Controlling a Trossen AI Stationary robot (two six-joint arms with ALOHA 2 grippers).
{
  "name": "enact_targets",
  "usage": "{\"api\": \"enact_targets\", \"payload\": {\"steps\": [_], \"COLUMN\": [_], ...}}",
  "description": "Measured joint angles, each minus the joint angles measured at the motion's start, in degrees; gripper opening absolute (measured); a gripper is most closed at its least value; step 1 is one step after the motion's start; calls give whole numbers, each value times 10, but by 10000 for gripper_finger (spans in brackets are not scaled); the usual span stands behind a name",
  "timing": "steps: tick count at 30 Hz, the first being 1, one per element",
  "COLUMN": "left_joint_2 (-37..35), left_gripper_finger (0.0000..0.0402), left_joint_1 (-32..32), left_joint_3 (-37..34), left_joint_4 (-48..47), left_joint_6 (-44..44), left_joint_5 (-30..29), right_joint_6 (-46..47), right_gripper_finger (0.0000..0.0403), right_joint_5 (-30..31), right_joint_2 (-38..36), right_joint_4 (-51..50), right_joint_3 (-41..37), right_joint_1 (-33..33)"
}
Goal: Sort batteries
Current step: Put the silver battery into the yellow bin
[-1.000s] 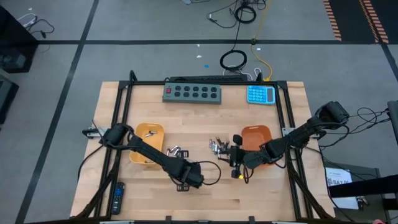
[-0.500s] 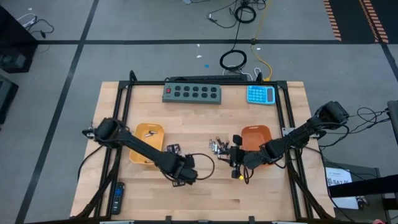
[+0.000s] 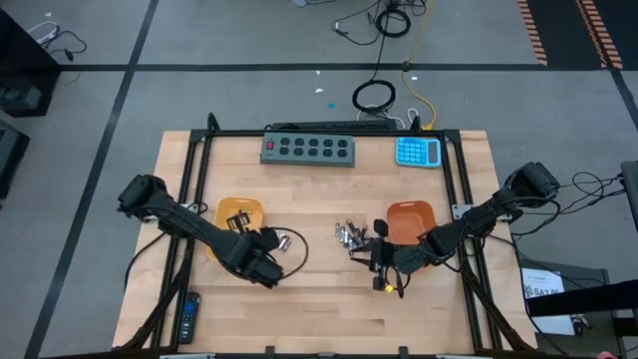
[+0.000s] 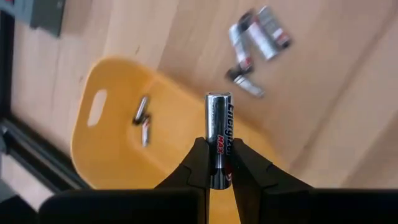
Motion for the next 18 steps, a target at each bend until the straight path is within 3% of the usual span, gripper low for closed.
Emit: {"api": "enact_targets", "payload": {"steps": [12,18], "left_joint_2": [-108,-124], "left_gripper_finger": [41,41], "left_joint_1": [83,120], "left_joint_3": [-233,-286], "left_joint_4": [141,193], "left_joint_6": [43,78], "left_joint_5": [68,96], "right_joint_6": [-4,-12], "right_gripper_finger": [84,84], "right_joint_5": [31,31], "right_joint_2": [2,2], "right_joint_4": [13,3], "right_joint_3": [15,16], "right_joint_1": [23,22]}}
